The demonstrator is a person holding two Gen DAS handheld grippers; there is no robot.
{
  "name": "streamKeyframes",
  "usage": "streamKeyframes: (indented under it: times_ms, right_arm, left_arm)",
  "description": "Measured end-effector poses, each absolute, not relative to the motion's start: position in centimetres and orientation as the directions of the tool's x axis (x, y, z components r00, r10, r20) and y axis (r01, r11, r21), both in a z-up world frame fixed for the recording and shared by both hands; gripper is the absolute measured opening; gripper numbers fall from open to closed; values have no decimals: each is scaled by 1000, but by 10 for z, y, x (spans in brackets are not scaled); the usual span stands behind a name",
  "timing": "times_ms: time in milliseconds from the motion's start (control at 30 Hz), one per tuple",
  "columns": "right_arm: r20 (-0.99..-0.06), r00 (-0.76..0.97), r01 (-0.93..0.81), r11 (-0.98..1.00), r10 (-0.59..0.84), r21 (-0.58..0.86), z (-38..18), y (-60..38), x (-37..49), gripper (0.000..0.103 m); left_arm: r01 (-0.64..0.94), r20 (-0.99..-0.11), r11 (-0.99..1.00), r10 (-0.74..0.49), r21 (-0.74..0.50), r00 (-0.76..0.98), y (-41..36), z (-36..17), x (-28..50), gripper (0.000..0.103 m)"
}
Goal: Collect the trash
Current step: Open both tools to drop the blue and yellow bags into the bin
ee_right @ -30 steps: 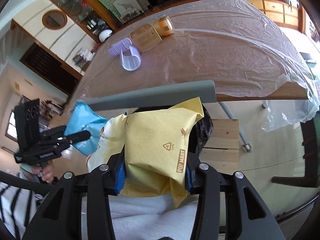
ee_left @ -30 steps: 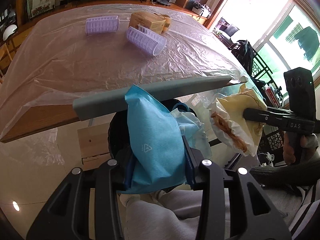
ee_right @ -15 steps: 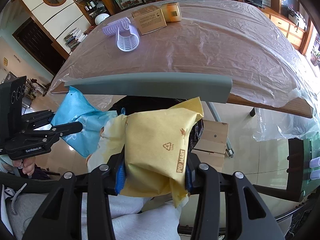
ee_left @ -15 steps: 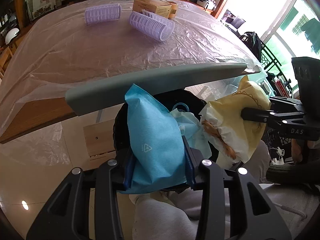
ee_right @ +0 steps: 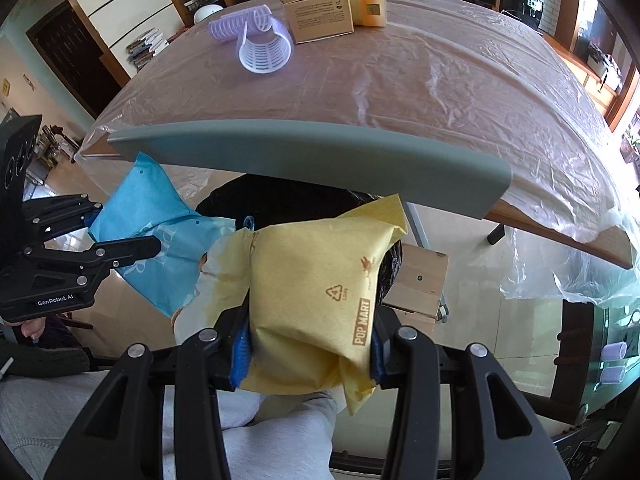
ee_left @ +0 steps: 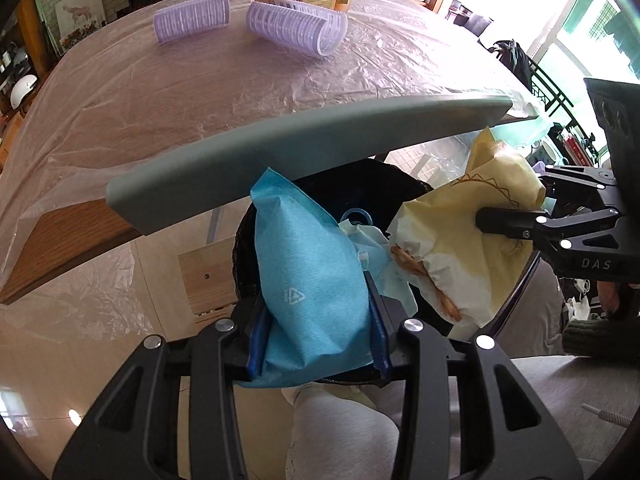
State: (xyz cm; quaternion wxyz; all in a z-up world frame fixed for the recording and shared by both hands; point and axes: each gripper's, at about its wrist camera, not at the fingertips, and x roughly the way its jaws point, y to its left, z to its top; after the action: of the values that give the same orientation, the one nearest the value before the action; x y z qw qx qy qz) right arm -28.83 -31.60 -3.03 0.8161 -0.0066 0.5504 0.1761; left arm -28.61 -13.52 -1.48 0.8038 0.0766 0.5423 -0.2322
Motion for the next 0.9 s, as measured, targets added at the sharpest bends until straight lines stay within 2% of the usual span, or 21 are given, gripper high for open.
streamKeyframes:
  times_ms: [567,633,667,700,733,900]
  right_arm:
    - [-916,357,-371,928,184,42,-34,-289,-287,44]
    - [-908,374,-373,927,190,41,-30,-289,-289,51]
    - [-902,380,-369,928,203,53,-28,-290,-289,54]
    - [-897,386,-361,930,214,66,-26,-291,-290,65]
    - [-887,402,-349,933,228,81,-21,-293,-291,69]
    - [-857,448,-321,941,255,112,-2,-302,-292,82]
  left_arm:
    - [484,-918,871,-257,-86,300,-142,-25,-283,44]
    - [488,-909,865,-293,-120,296,-140,-22,-282,50]
    - [482,-903,865,-314,-144,294,-140,-19,-282,61]
    - [475,-897,866,-326,-157,298,-140,-16,-281,67]
    - [465,-890,870,-334,-164,311,-137,-12,-281,74]
    - [424,-876,885,-350,-193,332,-125,-1,-276,77]
